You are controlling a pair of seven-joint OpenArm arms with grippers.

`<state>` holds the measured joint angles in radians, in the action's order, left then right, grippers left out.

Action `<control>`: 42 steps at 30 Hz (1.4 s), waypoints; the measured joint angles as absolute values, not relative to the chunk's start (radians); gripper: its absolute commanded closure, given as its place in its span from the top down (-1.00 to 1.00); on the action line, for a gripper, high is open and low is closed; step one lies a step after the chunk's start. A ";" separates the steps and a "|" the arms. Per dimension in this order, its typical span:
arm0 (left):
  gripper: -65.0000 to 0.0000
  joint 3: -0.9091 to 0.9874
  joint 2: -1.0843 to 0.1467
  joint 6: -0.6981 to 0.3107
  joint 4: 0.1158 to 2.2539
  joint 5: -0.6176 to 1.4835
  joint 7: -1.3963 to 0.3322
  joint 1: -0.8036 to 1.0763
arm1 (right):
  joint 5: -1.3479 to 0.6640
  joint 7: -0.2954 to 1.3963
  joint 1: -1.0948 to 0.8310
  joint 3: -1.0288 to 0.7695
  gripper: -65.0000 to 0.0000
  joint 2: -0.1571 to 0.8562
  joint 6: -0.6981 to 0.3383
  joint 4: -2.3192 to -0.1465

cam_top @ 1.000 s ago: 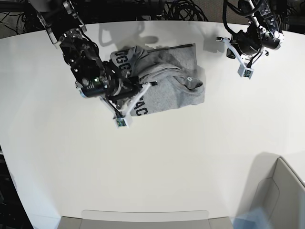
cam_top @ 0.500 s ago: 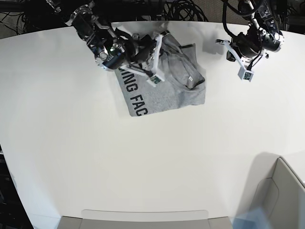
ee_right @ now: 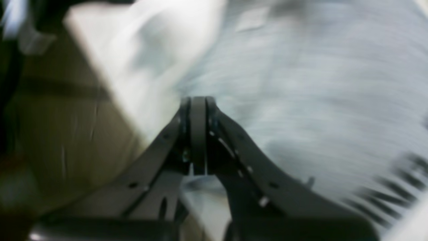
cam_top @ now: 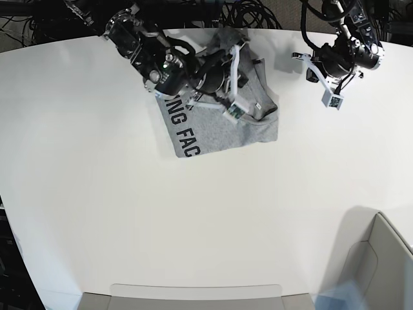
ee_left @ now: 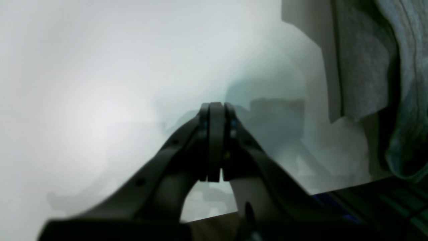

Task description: Fold the T-shirt properly

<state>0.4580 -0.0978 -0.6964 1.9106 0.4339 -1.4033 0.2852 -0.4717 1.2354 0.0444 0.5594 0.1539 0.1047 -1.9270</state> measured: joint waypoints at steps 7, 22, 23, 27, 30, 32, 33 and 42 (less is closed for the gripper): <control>-1.00 0.339 -0.100 -0.696 1.943 0.429 -1.416 0.270 | -0.469 1.233 0.078 0.293 -1.00 0.245 0.112 -1.888; -1.00 -0.089 -0.065 -0.697 1.928 0.427 -1.307 0.243 | -0.475 1.225 0.177 0.252 -1.00 0.342 -0.012 -1.629; -1.00 -0.090 -0.064 -0.697 1.910 0.432 -1.306 0.243 | -0.473 1.225 0.178 0.252 -1.00 0.343 -0.012 -1.617; -1.00 -0.078 -0.087 -0.697 1.855 0.369 -1.306 0.245 | -0.468 1.229 0.176 0.325 -1.00 0.357 -0.014 -1.591; -1.00 -0.006 -0.090 -0.700 1.846 0.315 -1.289 0.222 | -0.480 1.222 0.172 0.415 -1.00 0.363 -0.016 -1.588; -1.00 0.029 -0.095 -0.695 1.834 0.290 -1.288 0.189 | -0.479 1.225 0.171 0.470 -1.00 0.369 -0.017 -1.588; -1.00 0.043 -0.098 -0.696 1.828 0.288 -1.288 0.174 | -0.479 1.219 0.168 0.486 -1.00 0.371 -0.019 -1.589; -1.00 0.082 -0.091 -0.697 1.660 0.283 -1.298 -0.020 | -0.474 1.178 0.150 0.630 -1.00 0.339 -0.018 -1.614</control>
